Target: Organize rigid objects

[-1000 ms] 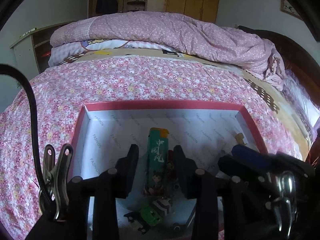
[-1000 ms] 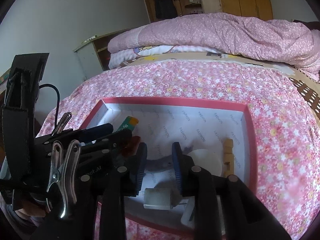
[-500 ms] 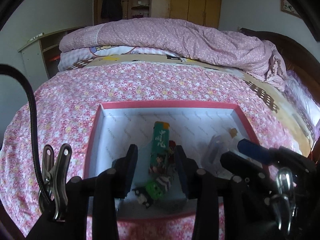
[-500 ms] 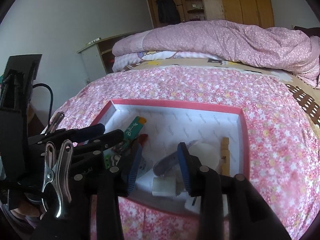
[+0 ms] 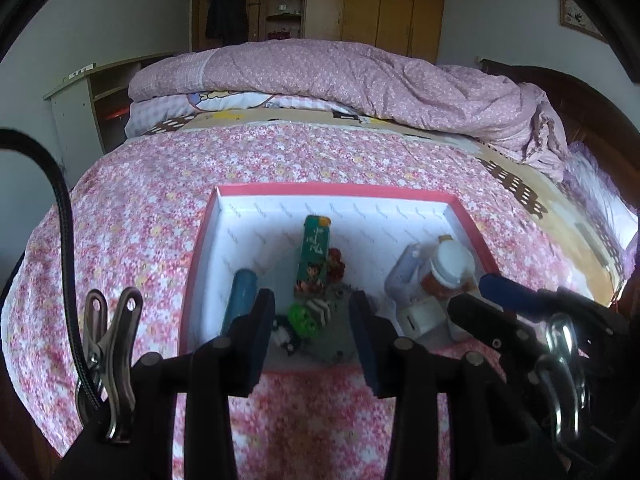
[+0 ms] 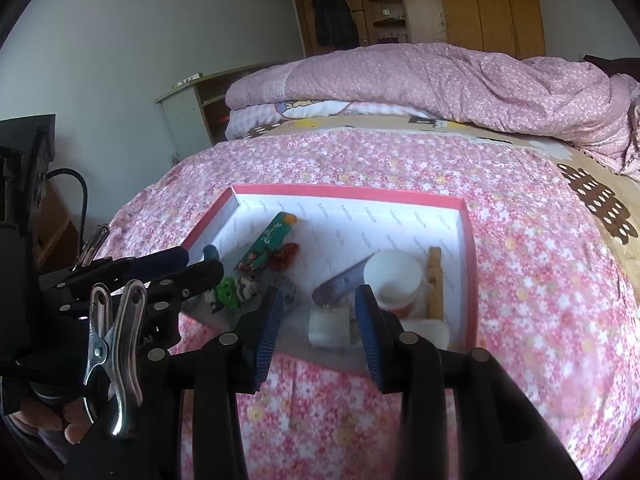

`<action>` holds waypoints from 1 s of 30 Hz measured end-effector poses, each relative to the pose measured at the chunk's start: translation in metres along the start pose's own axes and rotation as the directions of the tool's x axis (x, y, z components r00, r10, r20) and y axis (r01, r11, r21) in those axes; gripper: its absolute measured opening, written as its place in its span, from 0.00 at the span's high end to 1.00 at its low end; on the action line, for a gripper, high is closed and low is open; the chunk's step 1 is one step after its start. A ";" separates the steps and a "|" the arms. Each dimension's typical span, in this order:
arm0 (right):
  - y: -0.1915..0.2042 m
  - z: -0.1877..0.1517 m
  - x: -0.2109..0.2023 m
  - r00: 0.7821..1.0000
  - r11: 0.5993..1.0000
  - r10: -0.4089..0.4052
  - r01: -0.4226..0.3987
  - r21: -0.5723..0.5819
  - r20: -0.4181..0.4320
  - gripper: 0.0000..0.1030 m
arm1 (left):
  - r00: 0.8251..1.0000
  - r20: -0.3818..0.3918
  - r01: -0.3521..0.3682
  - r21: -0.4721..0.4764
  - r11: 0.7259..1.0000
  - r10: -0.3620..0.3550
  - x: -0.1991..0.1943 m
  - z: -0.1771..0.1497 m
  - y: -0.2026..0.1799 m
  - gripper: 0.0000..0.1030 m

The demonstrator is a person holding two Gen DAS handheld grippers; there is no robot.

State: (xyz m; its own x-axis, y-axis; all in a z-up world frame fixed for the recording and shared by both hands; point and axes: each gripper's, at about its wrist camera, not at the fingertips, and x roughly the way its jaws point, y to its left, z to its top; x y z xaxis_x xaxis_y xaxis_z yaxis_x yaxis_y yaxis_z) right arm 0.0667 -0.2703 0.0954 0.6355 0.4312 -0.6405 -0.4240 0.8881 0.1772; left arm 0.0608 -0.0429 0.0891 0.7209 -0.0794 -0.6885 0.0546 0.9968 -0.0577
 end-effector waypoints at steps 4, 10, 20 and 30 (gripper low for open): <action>0.003 -0.010 -0.006 1.000 1.000 -0.009 0.008 -0.009 -0.018 0.63 | 1.000 -0.015 -0.004 -0.005 1.000 0.003 -0.005 -0.009 -0.001 0.61; 0.006 -0.024 -0.018 0.999 0.999 -0.029 0.029 -0.015 -0.026 0.63 | 1.000 -0.027 -0.001 -0.023 1.000 0.000 -0.014 -0.021 -0.001 0.61; 0.006 -0.051 -0.026 0.996 0.998 -0.061 0.061 0.003 -0.064 0.56 | 0.997 -0.071 -0.008 -0.040 0.999 0.005 -0.017 -0.049 0.001 0.61; -0.001 -0.074 -0.022 0.986 0.990 -0.137 0.139 0.016 -0.099 0.38 | 0.994 -0.110 -0.014 -0.030 0.999 0.011 -0.008 -0.064 -0.003 0.56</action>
State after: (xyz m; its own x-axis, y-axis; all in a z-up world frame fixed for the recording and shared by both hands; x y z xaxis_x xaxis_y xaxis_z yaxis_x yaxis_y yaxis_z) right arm 0.0055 -0.2920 0.0542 0.6207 0.2879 -0.7292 -0.3212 0.9419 0.0984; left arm 0.0103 -0.0452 0.0482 0.6413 -0.0688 -0.7642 0.0235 0.9973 -0.0701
